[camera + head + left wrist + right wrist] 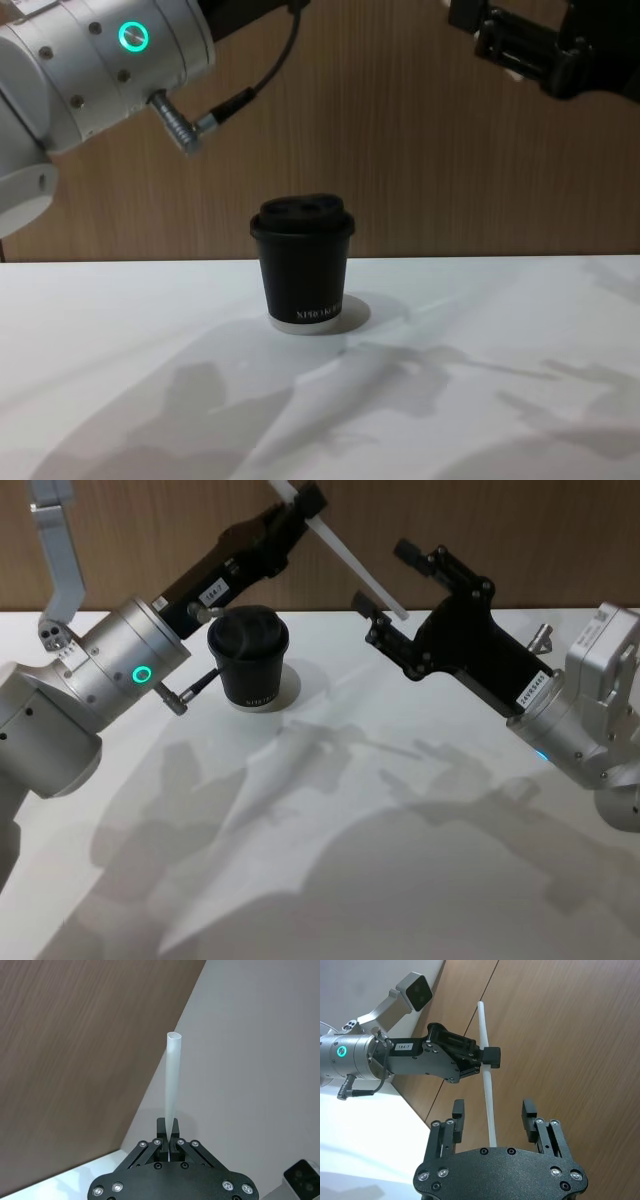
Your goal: Pick up the straw with one hand, pass it to the other hand, and insert it into the cup.
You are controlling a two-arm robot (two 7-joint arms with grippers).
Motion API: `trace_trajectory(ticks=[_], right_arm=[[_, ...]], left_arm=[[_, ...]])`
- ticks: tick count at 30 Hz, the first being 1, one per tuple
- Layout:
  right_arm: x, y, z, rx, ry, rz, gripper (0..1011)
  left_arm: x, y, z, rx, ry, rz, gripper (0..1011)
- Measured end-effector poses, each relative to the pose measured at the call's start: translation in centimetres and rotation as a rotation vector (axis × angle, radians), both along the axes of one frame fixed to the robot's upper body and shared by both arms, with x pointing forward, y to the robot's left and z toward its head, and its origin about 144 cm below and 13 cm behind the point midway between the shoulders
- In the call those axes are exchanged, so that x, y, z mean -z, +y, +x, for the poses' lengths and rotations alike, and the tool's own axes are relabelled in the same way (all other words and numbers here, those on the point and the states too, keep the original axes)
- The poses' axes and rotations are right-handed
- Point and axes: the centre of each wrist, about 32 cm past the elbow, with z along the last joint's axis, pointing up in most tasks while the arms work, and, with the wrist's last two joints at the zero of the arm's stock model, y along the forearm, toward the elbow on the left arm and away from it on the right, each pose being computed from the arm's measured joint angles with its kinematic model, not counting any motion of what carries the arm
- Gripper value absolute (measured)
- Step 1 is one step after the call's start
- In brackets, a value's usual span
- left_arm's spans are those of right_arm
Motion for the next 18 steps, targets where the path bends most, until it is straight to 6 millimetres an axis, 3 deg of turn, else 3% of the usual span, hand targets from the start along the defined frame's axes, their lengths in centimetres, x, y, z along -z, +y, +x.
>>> trace_trajectory(ticks=[11,18], right_arm=[[0.0,0.0,0.0,0.000,0.000,0.000,965],[0.0,0.0,0.0,0.000,0.000,0.000,1001]], left_arm=[[-0.7,1.1,-0.4,-0.083,-0.053,0.111,14],[-1.6,1.9,-0.9,-0.152,-0.099,0.213,14]])
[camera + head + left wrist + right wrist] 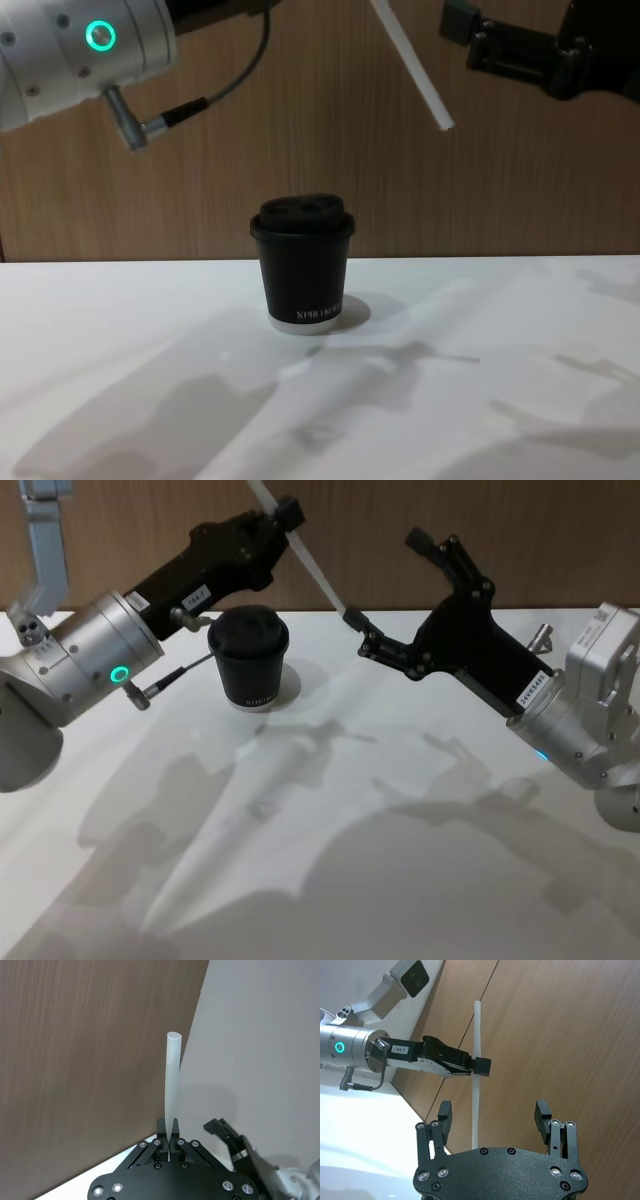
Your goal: Pick up the straw with one hand, pass it to the other hand, and insert it into the cup.
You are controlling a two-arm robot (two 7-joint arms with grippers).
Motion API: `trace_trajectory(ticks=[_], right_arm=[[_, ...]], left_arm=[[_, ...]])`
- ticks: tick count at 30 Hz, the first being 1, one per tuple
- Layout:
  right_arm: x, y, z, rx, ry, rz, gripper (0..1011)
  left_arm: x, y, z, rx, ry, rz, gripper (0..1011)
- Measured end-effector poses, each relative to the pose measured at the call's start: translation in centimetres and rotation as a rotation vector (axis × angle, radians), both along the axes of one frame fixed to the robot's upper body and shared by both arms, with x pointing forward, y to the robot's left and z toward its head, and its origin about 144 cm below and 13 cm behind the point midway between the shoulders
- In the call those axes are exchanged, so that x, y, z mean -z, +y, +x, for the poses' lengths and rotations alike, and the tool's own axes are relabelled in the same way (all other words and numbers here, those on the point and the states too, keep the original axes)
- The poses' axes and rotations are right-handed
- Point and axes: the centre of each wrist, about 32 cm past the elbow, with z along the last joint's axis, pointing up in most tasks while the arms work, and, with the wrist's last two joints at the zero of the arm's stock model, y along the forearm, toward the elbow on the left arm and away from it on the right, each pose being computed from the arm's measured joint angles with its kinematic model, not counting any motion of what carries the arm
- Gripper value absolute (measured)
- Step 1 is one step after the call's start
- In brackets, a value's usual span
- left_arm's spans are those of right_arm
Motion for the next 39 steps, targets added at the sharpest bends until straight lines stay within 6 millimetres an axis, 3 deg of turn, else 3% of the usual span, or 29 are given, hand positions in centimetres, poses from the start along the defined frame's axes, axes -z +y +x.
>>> trace_trajectory(ticks=[23,39], right_arm=[[0.0,0.0,0.0,0.000,0.000,0.000,1001],[0.0,0.0,0.0,0.000,0.000,0.000,1001]], left_arm=[[-4.4,1.8,-0.8,-0.179,-0.048,0.297,14],[-5.9,2.0,-0.2,-0.263,-0.031,0.401,14]])
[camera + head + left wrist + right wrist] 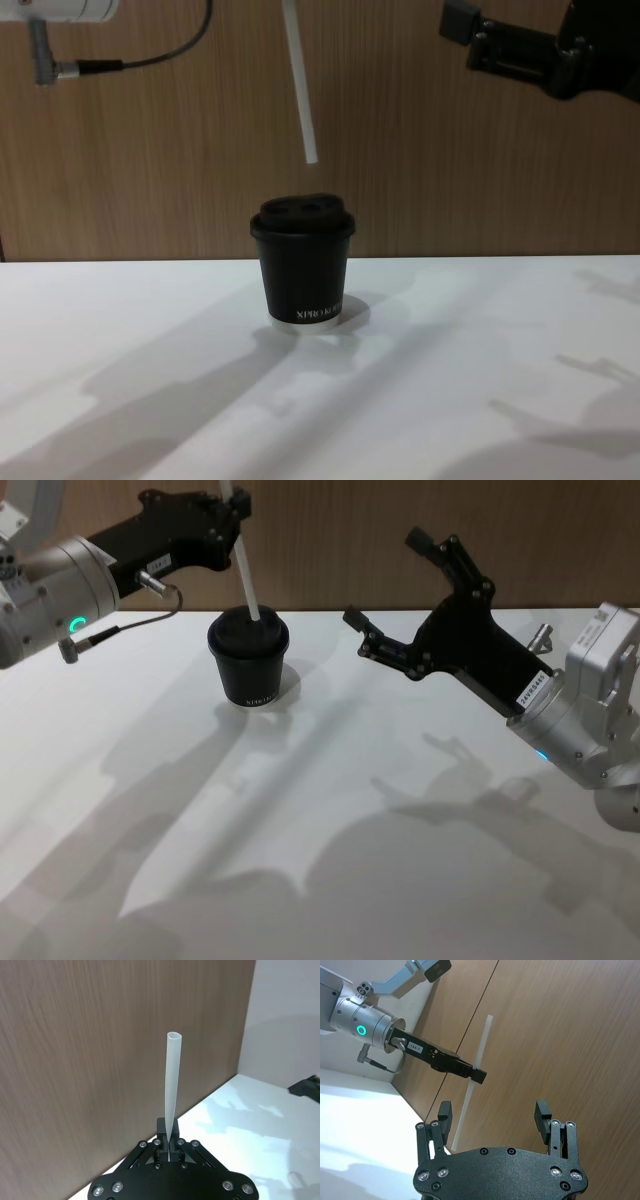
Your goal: Pick up the straw with one hand, pass it to the other hand, and insert it into the cup.
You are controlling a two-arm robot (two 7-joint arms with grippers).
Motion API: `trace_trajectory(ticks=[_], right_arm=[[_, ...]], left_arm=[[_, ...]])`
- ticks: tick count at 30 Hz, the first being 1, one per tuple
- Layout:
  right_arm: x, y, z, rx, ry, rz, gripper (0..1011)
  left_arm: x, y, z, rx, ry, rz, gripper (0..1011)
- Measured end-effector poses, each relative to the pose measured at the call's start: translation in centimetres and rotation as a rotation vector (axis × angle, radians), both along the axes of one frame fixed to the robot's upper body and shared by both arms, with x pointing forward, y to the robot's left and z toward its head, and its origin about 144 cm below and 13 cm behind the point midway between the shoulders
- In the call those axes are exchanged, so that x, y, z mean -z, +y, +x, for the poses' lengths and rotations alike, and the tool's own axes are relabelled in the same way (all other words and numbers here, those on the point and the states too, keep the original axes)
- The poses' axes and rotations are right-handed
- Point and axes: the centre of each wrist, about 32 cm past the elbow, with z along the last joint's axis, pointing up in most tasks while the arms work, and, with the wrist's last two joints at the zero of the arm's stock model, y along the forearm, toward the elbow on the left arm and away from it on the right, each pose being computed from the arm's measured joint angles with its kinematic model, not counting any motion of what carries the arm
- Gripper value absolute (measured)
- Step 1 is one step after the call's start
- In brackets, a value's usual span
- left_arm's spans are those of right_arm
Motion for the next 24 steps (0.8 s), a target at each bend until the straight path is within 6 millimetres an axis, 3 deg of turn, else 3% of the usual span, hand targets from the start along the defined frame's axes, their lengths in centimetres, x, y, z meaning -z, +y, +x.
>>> trace_trajectory(ticks=[24], right_arm=[[0.00,0.00,0.00,0.000,0.000,0.000,1001]], left_arm=[[0.39,0.01,0.99,-0.073,-0.011,0.074,14]])
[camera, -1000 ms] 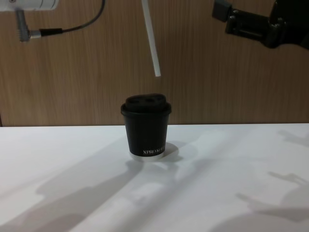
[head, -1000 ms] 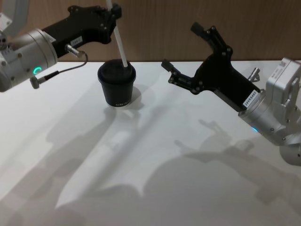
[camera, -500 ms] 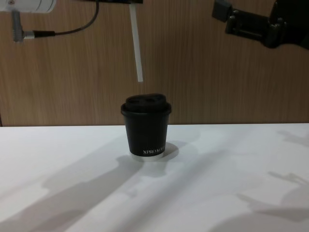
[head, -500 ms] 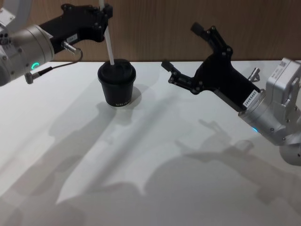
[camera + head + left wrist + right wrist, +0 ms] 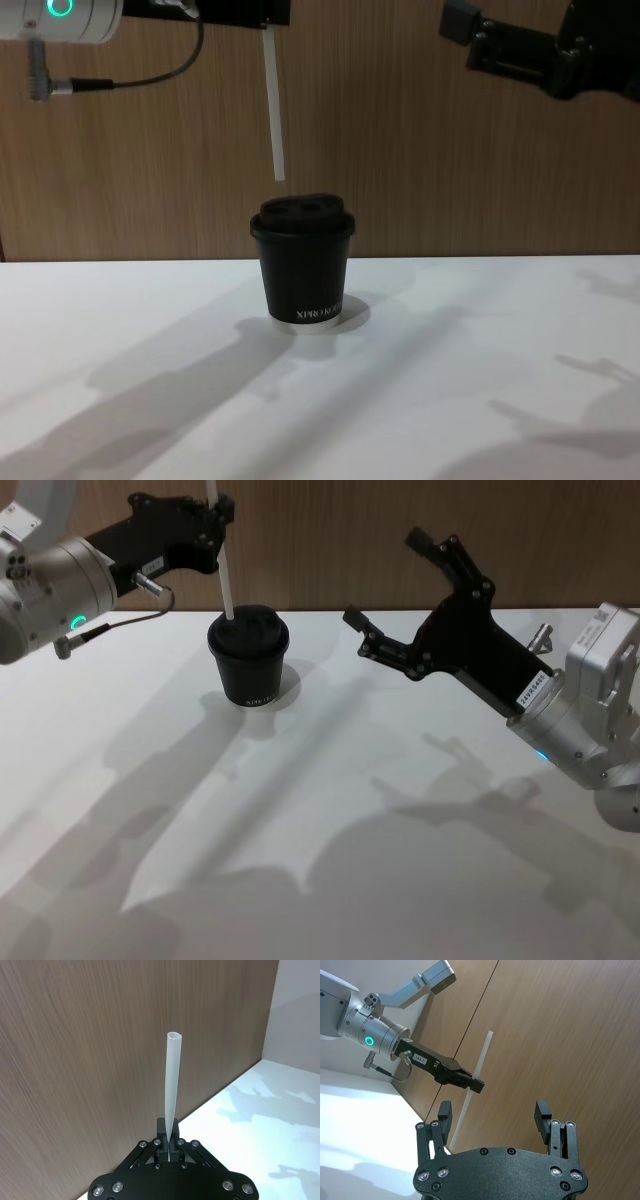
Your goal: Pick up the straw with one hand, pass it to the other hand, and insert it into the cup.
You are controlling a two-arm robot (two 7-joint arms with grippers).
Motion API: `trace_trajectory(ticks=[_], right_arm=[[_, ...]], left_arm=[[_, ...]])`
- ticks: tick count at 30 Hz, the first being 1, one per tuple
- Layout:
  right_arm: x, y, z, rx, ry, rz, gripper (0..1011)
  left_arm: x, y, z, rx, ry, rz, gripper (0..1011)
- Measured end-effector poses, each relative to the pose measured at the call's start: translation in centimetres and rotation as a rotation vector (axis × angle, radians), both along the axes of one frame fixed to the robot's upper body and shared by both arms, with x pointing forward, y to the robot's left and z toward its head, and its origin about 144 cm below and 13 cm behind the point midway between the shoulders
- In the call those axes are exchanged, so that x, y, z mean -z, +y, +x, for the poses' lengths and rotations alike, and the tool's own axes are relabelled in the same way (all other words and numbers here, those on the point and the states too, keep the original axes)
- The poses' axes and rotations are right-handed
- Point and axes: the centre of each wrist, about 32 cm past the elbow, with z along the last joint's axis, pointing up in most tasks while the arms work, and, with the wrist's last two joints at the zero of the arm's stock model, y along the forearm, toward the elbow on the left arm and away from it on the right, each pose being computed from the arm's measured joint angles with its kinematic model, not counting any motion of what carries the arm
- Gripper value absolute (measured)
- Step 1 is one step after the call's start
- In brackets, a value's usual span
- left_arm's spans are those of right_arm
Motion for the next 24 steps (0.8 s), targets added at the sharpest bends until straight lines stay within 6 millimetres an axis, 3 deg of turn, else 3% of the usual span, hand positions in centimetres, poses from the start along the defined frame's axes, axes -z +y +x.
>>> trace_trajectory(ticks=[24], right_arm=[[0.00,0.00,0.00,0.000,0.000,0.000,1001]], left_arm=[[0.85,-0.34,0.58,-0.026,-0.007,0.057,14]])
